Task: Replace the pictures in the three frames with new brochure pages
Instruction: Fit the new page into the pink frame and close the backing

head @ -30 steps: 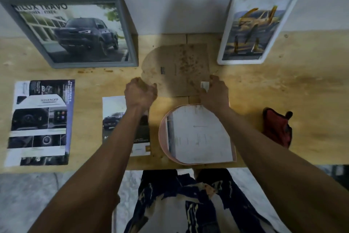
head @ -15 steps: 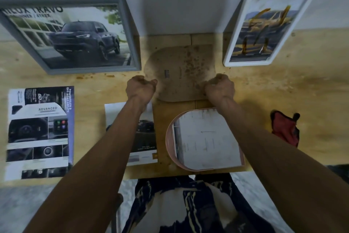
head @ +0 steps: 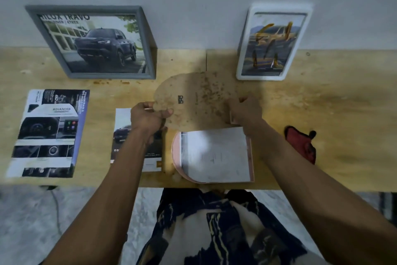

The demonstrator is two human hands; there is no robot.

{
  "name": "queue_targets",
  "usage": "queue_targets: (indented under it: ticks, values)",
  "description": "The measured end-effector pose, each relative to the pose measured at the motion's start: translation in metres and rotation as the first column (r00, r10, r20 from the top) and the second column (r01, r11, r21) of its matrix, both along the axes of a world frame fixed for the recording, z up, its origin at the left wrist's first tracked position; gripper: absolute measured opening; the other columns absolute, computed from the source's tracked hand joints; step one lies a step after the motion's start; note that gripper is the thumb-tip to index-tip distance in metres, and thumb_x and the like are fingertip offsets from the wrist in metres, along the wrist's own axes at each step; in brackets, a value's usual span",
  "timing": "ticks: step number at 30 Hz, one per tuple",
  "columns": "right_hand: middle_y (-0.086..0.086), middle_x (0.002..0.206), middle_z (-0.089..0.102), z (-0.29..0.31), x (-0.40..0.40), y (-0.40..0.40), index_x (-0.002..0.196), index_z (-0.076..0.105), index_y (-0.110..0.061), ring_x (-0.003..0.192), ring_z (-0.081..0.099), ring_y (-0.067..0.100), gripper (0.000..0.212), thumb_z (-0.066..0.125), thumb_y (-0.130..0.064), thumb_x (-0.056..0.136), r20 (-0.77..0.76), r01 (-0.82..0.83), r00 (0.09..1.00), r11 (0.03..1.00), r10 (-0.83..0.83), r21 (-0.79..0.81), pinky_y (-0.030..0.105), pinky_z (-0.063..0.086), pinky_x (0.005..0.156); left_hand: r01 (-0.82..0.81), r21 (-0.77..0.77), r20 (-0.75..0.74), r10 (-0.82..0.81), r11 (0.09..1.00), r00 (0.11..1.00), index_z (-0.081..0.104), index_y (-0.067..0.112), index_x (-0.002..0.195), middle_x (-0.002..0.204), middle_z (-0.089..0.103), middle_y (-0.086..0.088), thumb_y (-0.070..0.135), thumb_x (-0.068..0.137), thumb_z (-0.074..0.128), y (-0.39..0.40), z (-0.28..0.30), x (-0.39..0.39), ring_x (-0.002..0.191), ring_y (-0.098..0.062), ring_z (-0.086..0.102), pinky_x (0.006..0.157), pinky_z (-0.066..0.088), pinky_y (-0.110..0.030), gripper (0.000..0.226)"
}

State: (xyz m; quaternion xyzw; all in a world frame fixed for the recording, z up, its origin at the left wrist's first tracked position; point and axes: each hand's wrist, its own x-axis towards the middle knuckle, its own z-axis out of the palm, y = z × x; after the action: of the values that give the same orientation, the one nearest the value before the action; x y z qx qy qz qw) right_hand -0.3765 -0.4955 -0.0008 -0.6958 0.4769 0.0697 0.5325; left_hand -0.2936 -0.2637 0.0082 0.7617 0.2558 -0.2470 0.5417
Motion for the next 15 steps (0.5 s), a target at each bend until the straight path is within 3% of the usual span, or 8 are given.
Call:
queue_targets:
  ticks: [4,8,10,12,15]
  values:
    - [0.003,0.108,0.062,0.005,-0.032,-0.009,0.12,0.052,-0.016,0.091,0.064,0.021,0.056,0.066,-0.043,0.074,0.002,-0.049,0.999,0.997,0.049,0.055,0.028,0.054,0.054,-0.022,-0.03,0.03,0.023,0.999,0.999,0.057,0.004,0.112,0.101,0.069,-0.011,0.003,0.069,0.088,-0.005,0.004,-0.046,0.085,-0.027,0.069,0.06,0.056,-0.031,0.053]
    - [0.001,0.106,0.067,0.001,-0.073,-0.013,0.121,0.053,-0.021,0.085,0.069,0.021,0.063,0.076,-0.045,0.067,-0.014,-0.086,0.996,0.991,0.088,0.104,0.031,0.057,0.052,-0.011,-0.032,0.028,0.012,0.999,1.0,0.056,0.004,0.103,0.103,0.071,-0.015,0.001,0.067,0.089,-0.008,-0.005,-0.084,0.091,-0.032,0.071,0.074,0.061,-0.044,0.049]
    - [0.001,0.108,0.067,-0.004,-0.09,-0.014,0.125,0.047,-0.026,0.086,0.071,0.025,0.068,0.081,-0.035,0.067,0.041,-0.019,0.999,0.986,0.012,0.168,0.042,0.061,0.062,0.009,-0.025,0.041,-0.008,1.0,0.999,0.057,0.0,0.104,0.102,0.071,-0.015,0.001,0.066,0.09,-0.011,-0.01,-0.099,0.092,-0.032,0.071,0.079,0.061,-0.051,0.05]
    - [-0.004,0.112,0.064,-0.004,-0.107,-0.015,0.132,0.043,-0.029,0.091,0.07,0.022,0.07,0.08,-0.029,0.073,0.085,-0.027,0.996,0.987,0.013,0.162,0.049,0.06,0.074,0.039,-0.023,0.045,-0.038,0.999,0.998,0.056,0.008,0.098,0.103,0.07,-0.015,0.003,0.066,0.091,-0.014,-0.017,-0.11,0.094,-0.032,0.07,0.08,0.061,-0.051,0.048]
    - [-0.011,0.111,0.058,-0.005,-0.133,-0.014,0.136,0.04,-0.028,0.093,0.065,0.012,0.061,0.074,-0.016,0.087,0.189,-0.006,0.982,0.986,-0.027,0.169,0.035,0.061,0.073,0.142,0.021,0.064,-0.143,0.99,0.988,0.056,0.013,0.104,0.101,0.07,-0.006,0.018,0.072,0.09,-0.015,-0.021,-0.127,0.092,-0.023,0.069,0.076,0.06,-0.039,0.047]
